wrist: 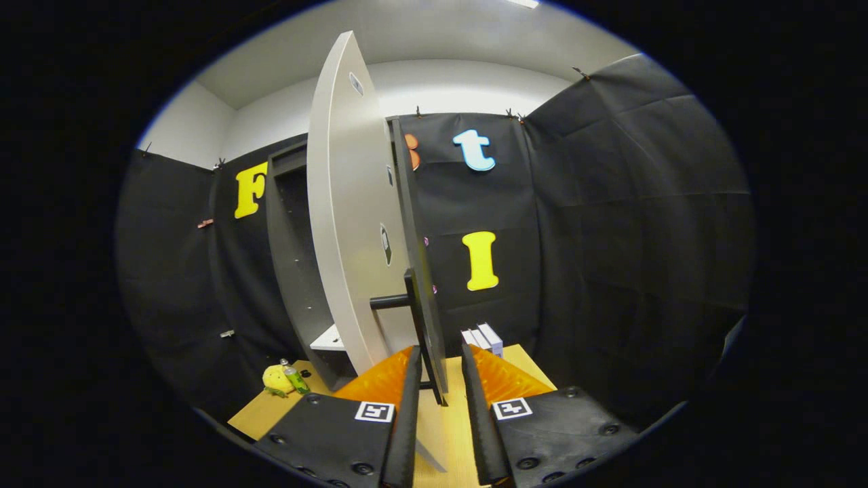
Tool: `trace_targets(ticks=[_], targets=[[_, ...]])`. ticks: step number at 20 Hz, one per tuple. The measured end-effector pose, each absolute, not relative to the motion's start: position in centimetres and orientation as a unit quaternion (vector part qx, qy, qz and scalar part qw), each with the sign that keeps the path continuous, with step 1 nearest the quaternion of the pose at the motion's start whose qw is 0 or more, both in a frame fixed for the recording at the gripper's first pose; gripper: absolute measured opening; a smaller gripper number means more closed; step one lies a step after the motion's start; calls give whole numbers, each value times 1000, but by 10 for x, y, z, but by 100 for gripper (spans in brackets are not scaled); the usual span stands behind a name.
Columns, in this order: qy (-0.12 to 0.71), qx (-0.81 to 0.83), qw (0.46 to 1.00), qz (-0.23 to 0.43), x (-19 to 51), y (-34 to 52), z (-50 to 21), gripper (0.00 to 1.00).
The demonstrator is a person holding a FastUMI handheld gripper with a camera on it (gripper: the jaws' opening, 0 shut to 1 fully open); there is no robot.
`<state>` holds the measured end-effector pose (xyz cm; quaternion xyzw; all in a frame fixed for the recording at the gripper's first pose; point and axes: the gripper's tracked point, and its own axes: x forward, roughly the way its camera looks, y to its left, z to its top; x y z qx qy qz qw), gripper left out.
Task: Open the shoe cabinet door, grab the shoes and put them into the shoe cabinet, then close the shoe cabinet door.
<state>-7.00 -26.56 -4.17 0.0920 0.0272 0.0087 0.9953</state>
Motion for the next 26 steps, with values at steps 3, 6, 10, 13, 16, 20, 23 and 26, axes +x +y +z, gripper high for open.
trace_targets(ticks=[3, 6, 10, 13, 16, 20, 23, 26], targets=[[30, 96, 995, -14, -97, -269, -43, 43], [40, 87, 995, -9, -123, -250, -45, 62], [88, 51, 995, 3, -147, -206, -75, 99], [124, 53, 990, 32, -153, -163, -108, 98], [169, 47, 983, 63, -143, -117, -154, 98], [253, 50, 962, 84, -126, -69, -251, 99], [297, 63, 949, 85, -105, -48, -321, 99], [329, 53, 939, 89, -88, -37, -385, 99]])
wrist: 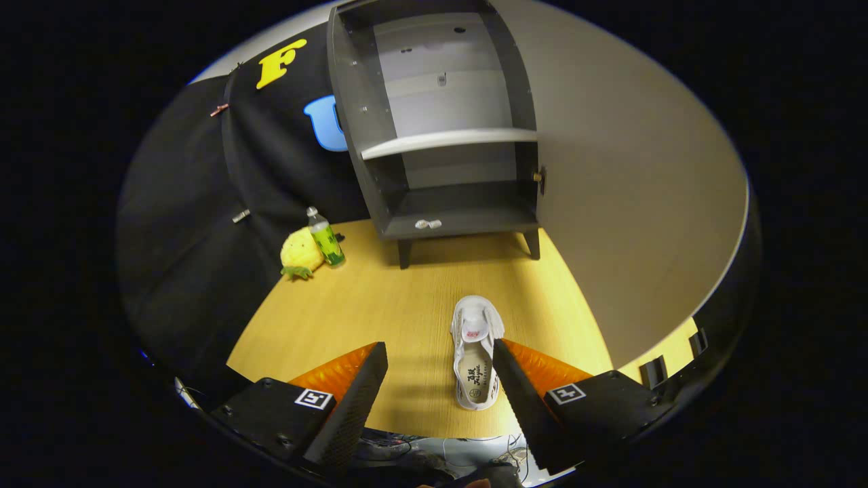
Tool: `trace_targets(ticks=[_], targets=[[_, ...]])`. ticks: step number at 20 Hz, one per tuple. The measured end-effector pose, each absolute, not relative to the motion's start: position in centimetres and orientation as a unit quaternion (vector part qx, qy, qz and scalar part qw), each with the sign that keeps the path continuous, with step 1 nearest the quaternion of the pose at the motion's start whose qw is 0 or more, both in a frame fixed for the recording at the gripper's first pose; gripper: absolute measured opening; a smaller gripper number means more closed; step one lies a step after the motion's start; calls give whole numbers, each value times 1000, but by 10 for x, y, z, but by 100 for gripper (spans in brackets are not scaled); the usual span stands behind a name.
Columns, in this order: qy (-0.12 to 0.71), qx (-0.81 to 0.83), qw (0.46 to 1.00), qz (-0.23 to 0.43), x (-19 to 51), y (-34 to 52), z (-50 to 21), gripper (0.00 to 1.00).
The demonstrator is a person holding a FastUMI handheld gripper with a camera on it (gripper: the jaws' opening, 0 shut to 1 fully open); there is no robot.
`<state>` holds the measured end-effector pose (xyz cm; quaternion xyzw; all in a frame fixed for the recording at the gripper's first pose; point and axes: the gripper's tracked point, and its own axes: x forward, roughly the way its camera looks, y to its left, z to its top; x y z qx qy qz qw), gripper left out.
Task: Open the shoe cabinet door, grab the shoes and put them into the shoe cabinet, then close the shoe cabinet door.
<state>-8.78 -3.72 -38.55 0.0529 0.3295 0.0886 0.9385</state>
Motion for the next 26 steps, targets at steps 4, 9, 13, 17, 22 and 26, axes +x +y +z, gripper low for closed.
trace_targets(ticks=[4, 9, 13, 17, 22, 26], targets=[[372, 56, 924, 67, -75, -34, -461, 98], [391, 59, 918, 40, -63, -38, -517, 77], [378, 67, 923, 30, -43, -32, -535, 62], [345, 53, 937, 19, -17, -33, -542, 62], [296, 44, 954, -5, 8, -43, -545, 31], [296, 35, 954, 23, 11, -40, -545, 7]])
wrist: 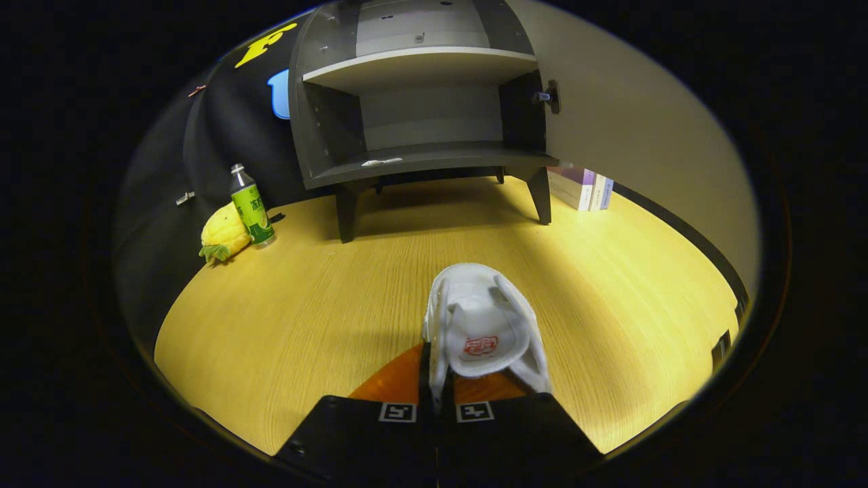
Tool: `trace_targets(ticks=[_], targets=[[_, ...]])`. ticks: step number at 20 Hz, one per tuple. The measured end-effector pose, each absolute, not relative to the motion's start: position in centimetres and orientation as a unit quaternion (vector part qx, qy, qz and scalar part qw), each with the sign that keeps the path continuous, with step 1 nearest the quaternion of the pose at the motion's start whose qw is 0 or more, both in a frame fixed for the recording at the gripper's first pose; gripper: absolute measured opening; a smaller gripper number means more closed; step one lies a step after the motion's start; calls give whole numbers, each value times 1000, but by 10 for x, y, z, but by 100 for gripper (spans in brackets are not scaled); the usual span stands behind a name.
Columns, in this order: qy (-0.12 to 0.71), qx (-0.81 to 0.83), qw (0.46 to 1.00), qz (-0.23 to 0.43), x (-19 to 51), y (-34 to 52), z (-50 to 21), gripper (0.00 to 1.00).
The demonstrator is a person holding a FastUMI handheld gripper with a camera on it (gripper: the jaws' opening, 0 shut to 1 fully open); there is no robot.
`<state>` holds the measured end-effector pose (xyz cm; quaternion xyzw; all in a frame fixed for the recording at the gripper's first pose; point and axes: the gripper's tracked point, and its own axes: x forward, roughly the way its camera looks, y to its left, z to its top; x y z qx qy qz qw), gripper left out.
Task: Open the shoe cabinet door, grab the shoes and put them into the shoe cabinet, then close the shoe cabinet door.
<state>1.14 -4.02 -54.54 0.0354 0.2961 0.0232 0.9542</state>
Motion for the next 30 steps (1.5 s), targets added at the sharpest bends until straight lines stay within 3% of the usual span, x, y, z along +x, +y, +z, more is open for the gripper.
trace_targets(ticks=[7, 17, 23, 30], targets=[[274, 54, 960, 34, 11, -53, -471, 6], [211, 63, 974, 45, 45, -44, -276, 6], [191, 76, 977, 63, 105, -28, -183, 6], [170, 38, 982, 77, 218, -10, -134, 6]])
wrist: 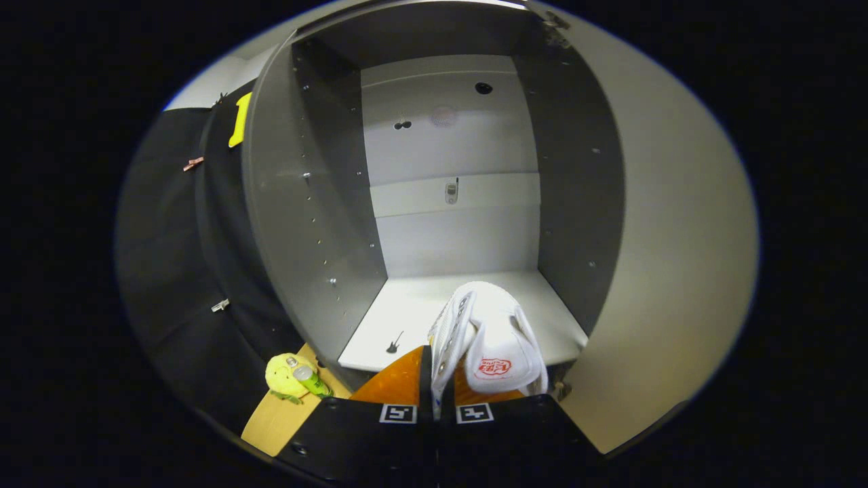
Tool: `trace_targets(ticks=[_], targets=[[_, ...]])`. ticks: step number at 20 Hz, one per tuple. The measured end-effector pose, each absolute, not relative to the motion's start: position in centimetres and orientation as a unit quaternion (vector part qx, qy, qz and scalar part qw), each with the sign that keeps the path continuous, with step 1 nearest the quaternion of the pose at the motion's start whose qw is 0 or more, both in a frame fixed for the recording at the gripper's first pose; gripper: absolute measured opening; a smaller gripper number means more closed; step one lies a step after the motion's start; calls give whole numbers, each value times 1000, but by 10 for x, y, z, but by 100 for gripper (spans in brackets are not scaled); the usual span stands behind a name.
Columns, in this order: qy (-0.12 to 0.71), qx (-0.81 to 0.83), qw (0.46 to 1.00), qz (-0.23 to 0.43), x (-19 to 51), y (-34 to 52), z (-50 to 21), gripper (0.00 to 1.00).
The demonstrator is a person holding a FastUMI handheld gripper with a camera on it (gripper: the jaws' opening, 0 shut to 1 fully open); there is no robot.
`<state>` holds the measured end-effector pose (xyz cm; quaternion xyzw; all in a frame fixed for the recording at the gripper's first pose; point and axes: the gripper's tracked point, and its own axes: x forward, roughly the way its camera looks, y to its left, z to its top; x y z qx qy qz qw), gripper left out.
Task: Open the shoe cabinet door, grab the shoes and put them into the shoe cabinet, then close the shoe cabinet door.
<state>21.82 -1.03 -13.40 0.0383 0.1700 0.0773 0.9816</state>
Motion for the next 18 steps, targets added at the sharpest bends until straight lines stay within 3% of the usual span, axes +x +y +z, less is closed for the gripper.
trace_targets(ticks=[7, 10, 18], targets=[[173, 31, 980, 96, 331, 22, -144, 6], [191, 12, 979, 72, 369, 16, -164, 6], [224, -77, 970, 64, 399, 13, -215, 6]])
